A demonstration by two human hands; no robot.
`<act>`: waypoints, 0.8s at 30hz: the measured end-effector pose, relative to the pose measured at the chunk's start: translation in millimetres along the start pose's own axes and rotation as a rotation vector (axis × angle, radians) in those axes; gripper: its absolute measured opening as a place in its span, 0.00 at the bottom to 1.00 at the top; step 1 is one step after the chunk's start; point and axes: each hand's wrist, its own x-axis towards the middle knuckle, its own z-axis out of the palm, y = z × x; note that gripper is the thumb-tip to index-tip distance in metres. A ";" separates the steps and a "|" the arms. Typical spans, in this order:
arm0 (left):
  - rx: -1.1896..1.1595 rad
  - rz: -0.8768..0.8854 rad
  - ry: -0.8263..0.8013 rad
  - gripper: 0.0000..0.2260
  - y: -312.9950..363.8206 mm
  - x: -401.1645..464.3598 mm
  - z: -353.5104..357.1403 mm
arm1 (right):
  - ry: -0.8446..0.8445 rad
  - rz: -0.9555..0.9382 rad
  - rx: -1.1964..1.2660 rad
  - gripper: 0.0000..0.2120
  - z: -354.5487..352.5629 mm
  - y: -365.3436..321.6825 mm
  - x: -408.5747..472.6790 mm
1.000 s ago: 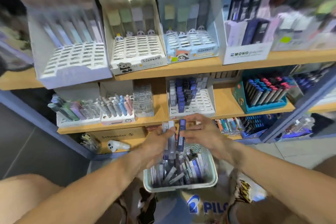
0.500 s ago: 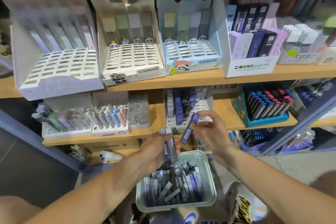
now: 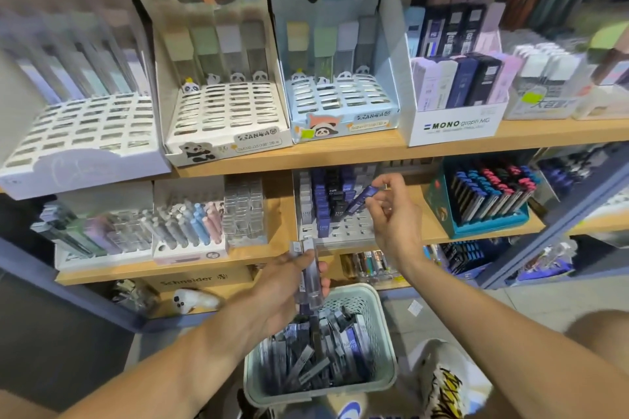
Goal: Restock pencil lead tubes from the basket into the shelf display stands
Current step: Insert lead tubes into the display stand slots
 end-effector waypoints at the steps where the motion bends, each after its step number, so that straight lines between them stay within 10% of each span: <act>1: 0.001 0.000 -0.001 0.11 0.0 -0.5 0.1 | -0.011 -0.020 -0.038 0.09 -0.1 0.5 -0.1; 24: -0.041 -0.037 -0.022 0.13 4.0 -9.9 8.2 | -0.123 -0.244 -0.235 0.11 0.9 8.3 14.1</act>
